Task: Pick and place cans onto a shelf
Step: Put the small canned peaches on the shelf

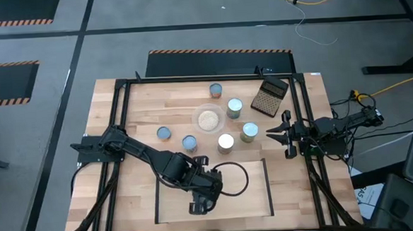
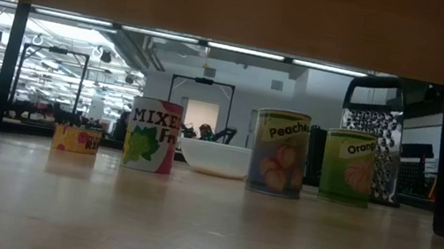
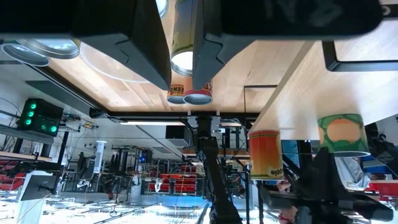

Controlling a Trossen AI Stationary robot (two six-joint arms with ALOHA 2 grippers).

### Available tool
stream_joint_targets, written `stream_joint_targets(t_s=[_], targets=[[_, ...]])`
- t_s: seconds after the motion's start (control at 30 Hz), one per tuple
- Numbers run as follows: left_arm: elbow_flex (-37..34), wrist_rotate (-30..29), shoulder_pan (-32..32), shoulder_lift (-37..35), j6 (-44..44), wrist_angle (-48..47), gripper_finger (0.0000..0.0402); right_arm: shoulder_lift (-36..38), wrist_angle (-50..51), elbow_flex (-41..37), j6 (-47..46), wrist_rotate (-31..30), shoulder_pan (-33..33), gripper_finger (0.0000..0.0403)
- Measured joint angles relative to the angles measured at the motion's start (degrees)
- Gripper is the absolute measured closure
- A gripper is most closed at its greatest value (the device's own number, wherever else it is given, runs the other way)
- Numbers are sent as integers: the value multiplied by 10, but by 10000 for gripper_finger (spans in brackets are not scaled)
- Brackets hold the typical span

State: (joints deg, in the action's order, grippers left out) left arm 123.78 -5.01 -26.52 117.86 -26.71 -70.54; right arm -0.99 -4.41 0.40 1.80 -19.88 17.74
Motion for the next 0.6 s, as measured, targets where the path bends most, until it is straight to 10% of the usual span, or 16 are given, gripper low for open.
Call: stream_joint_targets(t_s=[0.6], targets=[[1,-13,-18,-1,-346,-43,399,0,0,0,0,0,0,331]])
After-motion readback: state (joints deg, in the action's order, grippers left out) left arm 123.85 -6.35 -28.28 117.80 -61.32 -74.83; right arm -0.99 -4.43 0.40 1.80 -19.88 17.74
